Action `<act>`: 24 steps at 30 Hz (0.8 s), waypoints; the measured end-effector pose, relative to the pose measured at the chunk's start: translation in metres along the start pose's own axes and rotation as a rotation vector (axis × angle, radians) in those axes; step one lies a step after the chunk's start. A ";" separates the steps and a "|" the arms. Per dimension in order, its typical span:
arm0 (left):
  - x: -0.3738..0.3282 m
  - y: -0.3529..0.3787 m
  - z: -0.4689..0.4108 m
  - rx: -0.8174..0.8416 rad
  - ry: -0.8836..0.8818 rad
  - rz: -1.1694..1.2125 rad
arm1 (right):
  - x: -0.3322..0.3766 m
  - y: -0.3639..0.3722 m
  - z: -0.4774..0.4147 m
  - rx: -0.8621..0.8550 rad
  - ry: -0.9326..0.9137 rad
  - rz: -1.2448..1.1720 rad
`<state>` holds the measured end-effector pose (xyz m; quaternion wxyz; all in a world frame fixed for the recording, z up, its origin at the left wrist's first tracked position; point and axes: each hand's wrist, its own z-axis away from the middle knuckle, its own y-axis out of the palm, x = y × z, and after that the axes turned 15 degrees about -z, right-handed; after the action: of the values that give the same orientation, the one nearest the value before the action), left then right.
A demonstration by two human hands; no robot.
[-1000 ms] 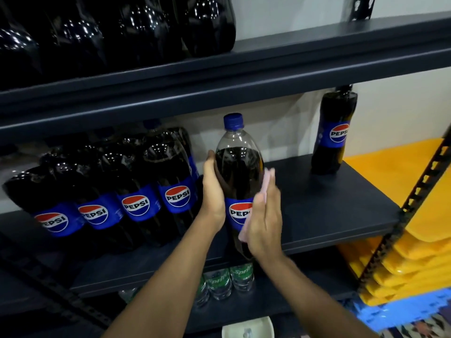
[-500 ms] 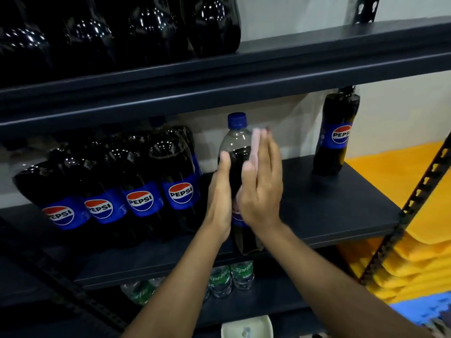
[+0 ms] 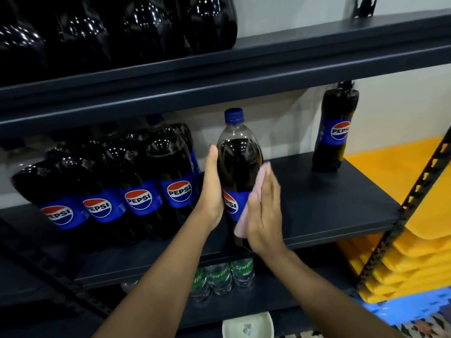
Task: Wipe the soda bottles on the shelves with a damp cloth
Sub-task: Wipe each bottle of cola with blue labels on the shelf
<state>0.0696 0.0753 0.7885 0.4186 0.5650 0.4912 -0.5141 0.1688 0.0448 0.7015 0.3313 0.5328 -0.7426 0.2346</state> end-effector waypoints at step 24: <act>-0.007 0.002 0.004 0.043 0.007 -0.010 | -0.032 0.010 0.035 -0.109 0.185 -0.006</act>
<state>0.0712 0.0704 0.7948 0.4019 0.5733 0.4843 -0.5246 0.1575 0.0444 0.6545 0.4278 0.4920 -0.7189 0.2411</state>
